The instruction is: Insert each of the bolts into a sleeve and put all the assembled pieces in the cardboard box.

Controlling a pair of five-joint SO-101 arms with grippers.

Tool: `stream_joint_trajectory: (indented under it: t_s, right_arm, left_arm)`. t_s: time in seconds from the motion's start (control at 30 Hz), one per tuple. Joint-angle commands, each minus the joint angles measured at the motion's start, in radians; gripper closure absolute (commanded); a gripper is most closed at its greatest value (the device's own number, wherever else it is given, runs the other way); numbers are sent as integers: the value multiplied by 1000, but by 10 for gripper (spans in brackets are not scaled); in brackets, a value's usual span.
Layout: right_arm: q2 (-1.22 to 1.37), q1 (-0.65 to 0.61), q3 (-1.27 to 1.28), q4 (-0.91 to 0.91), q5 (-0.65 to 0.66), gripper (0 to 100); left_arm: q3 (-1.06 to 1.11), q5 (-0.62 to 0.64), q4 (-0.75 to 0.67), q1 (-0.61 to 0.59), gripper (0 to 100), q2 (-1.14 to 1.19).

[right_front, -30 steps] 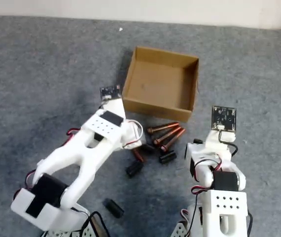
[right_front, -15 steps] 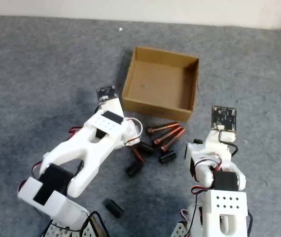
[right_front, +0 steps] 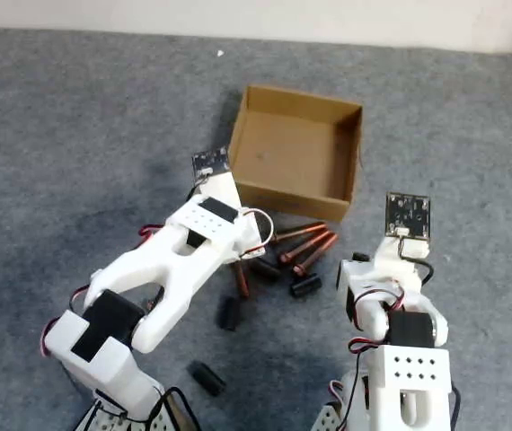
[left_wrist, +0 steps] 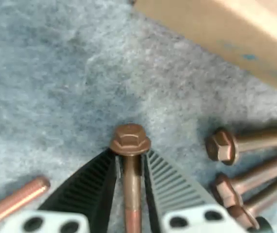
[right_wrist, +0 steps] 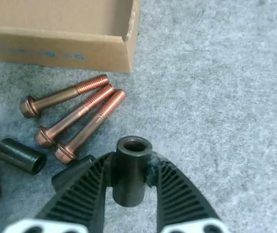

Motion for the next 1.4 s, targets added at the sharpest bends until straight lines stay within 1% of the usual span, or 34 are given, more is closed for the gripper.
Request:
stream_joint_trajectory:
  t_s: [0.0,0.1,0.17,0.27,0.37,0.47,0.63,0.77,0.83,0.97,1.13,1.23,1.3,1.37]
  right_arm:
    - [-25,7,-7,-27,0,994]
    - [-25,-2,-7,-27,0,994]
    - [-25,-33,-7,-24,0,994]
    - [-25,-81,-16,-21,2,994]
    - [-25,-101,-18,-21,2,994]
    - [-25,-153,-76,-25,25,994]
    - [-25,-300,-159,-25,146,994]
    - [-25,-407,-259,-27,196,994]
    - [-25,-444,-303,-27,198,994]
    - [-25,-487,-377,-81,183,994]
    - [-27,-489,-397,-156,189,994]
    - [-36,-492,-400,-157,184,994]
    - [-90,-522,-394,-157,193,994]
    - [-183,-559,-392,-134,241,994]
  left_arm:
    - [-51,3,5,-18,995,-33]
    - [-74,2,71,-15,995,-143]
    - [-74,-6,106,-13,995,-243]
    - [-73,-72,138,-18,995,-395]
    - [-73,-115,153,-39,995,-524]
    - [-73,-149,147,-77,995,-621]
    - [-73,-230,146,-127,995,-766]
    - [-73,-259,146,-143,995,-897]
    - [-73,-261,146,-145,995,-967]
    - [-73,-261,121,-140,995,-1104]
    - [-73,-262,58,-137,995,-1231]
    - [-71,-311,44,-136,995,-1277]
    - [-71,-322,46,-136,995,-1296]
    - [-71,-322,51,-136,995,-1305]
